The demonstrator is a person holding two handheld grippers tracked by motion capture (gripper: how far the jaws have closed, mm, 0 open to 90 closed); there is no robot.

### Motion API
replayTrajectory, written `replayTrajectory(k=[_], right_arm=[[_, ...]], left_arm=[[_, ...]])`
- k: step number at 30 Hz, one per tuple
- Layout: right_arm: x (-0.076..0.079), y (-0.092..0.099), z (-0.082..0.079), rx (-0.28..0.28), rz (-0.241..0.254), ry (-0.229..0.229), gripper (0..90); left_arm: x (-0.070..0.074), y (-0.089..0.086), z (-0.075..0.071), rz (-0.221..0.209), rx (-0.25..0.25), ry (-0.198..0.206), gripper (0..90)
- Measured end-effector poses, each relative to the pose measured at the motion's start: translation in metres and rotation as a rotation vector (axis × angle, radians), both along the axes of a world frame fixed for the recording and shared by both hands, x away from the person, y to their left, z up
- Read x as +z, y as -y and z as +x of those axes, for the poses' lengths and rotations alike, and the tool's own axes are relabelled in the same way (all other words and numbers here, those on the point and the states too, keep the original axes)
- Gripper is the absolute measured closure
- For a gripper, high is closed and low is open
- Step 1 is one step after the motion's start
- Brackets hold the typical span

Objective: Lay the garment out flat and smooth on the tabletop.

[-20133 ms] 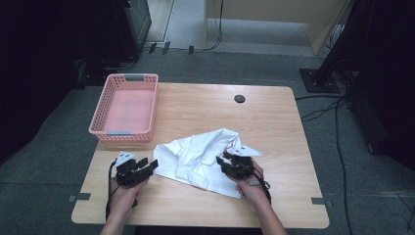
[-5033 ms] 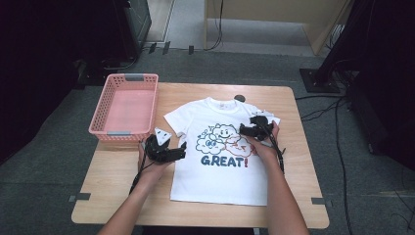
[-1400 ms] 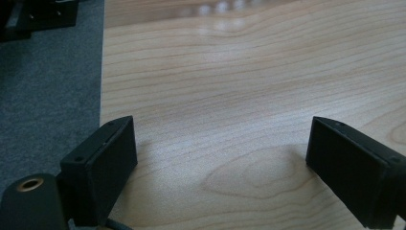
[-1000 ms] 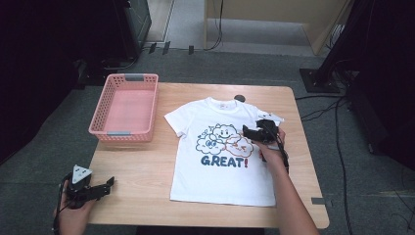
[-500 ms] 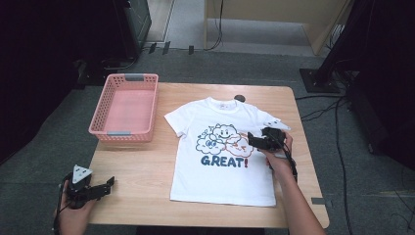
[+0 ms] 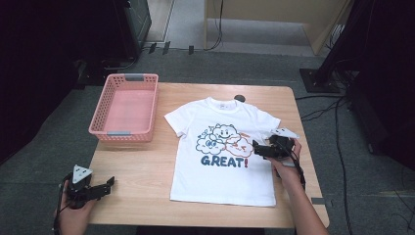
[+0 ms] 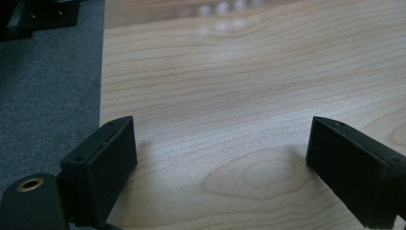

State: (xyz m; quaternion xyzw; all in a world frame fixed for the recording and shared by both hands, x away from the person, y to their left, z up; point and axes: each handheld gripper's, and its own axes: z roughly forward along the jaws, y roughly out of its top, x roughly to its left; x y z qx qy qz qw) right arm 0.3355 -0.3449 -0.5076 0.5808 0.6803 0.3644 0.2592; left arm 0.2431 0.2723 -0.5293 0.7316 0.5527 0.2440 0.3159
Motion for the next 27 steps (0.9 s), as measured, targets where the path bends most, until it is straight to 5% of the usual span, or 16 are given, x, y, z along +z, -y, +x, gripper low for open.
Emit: replayTrajectory(k=[27], right_arm=[[-0.001,0.028,-0.044,-0.016,-0.005,0.012,0.0]], left_arm=[[0.0,0.0,0.0,0.0,-0.001,0.0,10.6]])
